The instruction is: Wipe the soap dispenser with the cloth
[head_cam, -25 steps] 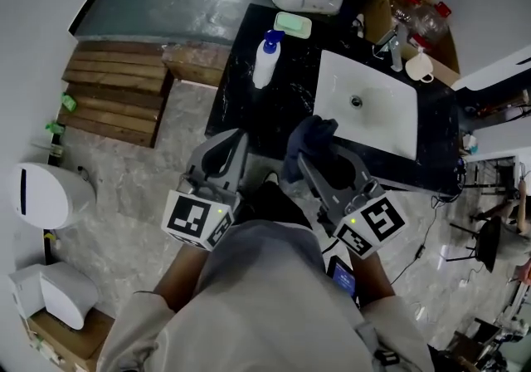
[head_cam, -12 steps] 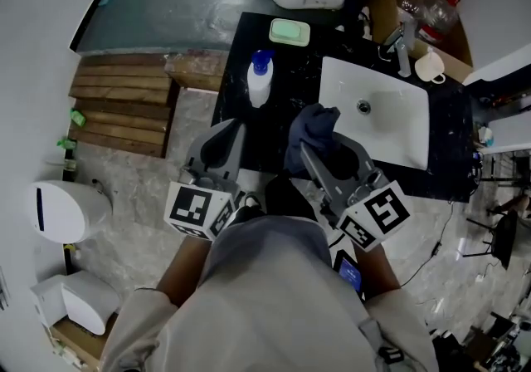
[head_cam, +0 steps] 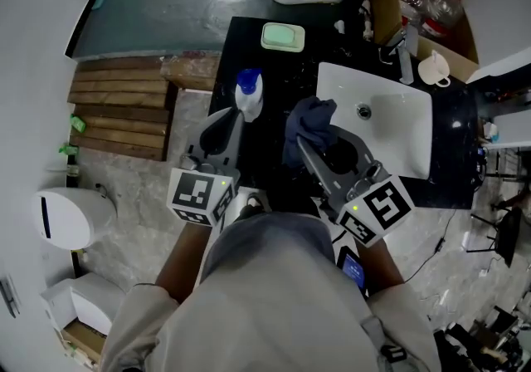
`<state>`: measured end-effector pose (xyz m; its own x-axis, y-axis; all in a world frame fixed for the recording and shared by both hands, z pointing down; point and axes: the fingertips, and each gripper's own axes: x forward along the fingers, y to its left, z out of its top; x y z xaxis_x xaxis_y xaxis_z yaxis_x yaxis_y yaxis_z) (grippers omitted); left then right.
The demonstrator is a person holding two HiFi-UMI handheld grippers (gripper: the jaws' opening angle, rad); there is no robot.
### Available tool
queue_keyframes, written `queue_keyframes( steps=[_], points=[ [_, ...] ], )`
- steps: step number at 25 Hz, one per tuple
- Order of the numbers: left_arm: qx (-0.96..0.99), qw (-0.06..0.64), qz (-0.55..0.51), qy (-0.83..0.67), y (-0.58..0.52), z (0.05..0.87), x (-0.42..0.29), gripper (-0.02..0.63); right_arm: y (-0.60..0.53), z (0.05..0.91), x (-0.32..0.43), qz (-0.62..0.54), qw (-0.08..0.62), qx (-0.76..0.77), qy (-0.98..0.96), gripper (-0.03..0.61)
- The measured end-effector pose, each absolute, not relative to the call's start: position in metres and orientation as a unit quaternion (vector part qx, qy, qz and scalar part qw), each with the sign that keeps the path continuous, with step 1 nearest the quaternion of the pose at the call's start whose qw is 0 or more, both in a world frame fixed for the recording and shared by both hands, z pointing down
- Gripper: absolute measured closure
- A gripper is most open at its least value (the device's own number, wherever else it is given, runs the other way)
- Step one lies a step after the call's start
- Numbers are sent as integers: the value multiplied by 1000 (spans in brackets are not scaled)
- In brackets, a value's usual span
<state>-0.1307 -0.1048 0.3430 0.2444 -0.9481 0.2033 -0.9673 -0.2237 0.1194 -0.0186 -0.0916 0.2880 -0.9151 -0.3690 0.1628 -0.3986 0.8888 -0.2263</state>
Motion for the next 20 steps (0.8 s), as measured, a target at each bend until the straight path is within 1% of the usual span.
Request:
queue_keyframes(
  steps=[5,8,15,16,20],
  points=[
    [776,115,58,-617,-128,353,-131,599,-109,295,-15,138,62,199,-968,505],
    [769,120,66,-624,-140,359,-131,530,-118,300,-11,147,62,196,-968,505],
    [758,120,102,-633,-164,377,-136,453,-131,312,-11,162,62,187,-967,505],
    [761,119,109,-629,-166,379,-137,445,-131,314,-13,163,64,189,-966,505],
    [779,101,113,-608,-175,376,-140,445,-132,315,-25,162,66,206,-963,505]
  ],
)
